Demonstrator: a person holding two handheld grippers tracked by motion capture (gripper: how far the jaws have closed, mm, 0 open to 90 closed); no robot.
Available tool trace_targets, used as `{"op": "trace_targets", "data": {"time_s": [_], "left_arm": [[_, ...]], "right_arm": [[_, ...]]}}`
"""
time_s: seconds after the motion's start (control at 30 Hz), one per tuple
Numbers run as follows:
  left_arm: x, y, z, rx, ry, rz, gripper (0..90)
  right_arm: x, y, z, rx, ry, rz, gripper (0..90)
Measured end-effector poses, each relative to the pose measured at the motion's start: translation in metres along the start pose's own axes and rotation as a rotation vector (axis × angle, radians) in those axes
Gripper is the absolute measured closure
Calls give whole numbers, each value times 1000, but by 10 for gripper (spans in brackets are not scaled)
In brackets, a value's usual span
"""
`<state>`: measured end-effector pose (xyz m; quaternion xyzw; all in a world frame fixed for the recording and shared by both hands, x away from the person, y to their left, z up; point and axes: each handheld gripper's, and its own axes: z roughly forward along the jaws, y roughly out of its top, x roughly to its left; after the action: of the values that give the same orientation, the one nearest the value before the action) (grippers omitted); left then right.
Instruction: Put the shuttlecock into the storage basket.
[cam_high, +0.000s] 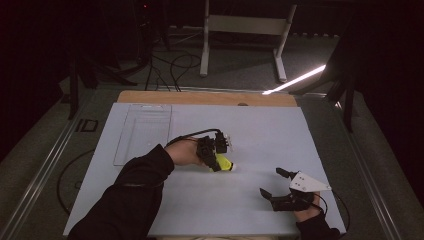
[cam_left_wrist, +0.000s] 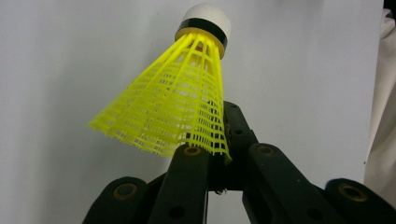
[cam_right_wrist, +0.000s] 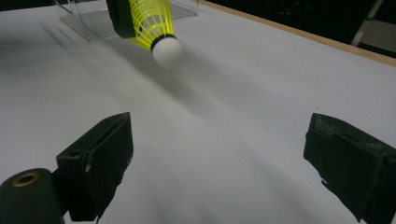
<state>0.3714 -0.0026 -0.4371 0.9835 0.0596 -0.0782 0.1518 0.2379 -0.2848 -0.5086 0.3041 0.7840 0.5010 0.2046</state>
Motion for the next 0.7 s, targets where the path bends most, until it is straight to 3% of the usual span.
{"op": "trace_targets", "data": {"time_s": [0.7], "left_arm": [[-2, -19, -45, -42, 40, -19, 896]], "right_arm": [[-1, 0, 0, 0, -6, 1, 83]]}}
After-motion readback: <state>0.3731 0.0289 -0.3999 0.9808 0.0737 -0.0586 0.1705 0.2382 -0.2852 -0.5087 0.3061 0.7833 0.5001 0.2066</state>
